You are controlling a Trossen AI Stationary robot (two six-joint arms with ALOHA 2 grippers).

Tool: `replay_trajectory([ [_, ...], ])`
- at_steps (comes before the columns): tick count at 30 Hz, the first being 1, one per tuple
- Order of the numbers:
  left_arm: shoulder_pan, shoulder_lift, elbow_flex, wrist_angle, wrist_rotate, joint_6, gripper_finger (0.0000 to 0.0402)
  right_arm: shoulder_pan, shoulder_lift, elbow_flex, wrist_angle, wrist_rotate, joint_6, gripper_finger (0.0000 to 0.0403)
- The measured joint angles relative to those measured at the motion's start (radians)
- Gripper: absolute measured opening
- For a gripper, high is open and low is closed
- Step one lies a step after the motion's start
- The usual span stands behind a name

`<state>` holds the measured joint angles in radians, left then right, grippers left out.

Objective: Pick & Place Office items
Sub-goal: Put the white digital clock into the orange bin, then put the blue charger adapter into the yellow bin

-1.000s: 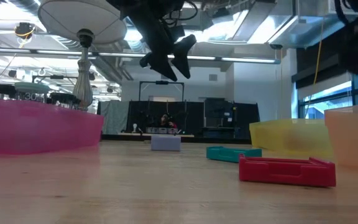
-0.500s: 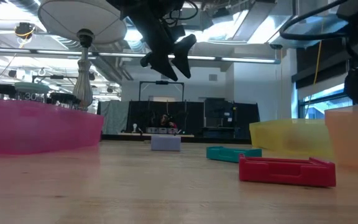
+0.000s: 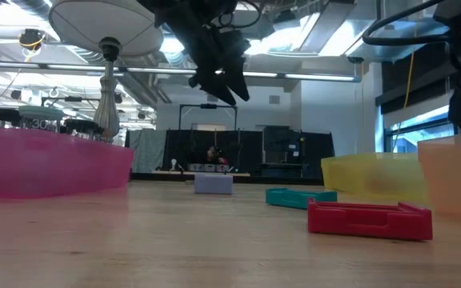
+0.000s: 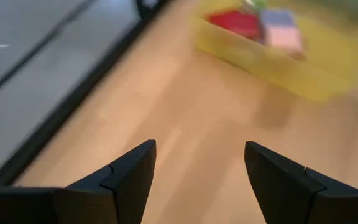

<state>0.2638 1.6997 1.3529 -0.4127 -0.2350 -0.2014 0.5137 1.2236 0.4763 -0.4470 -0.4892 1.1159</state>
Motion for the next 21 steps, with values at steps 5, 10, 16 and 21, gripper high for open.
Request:
replay_trajectory([
  [5,0.0,0.0,0.0,-0.073,0.162,0.11,0.0242,-0.001,-0.004,0.001,-0.002,-0.031,0.029,0.0209],
  [10,-0.005,0.0,0.0,-0.182,0.234,0.197,0.0242,-0.001,-0.027,0.045,-0.037,-0.061,0.023,0.0266],
  [16,-0.039,0.0,-0.001,-0.314,0.302,0.349,0.0242,-0.001,-0.077,0.168,-0.211,-0.005,-0.055,0.0305],
  [21,-0.095,0.0,-0.049,-0.304,0.325,0.452,0.0242,-0.002,-0.097,0.266,-0.414,0.124,-0.146,0.0311],
])
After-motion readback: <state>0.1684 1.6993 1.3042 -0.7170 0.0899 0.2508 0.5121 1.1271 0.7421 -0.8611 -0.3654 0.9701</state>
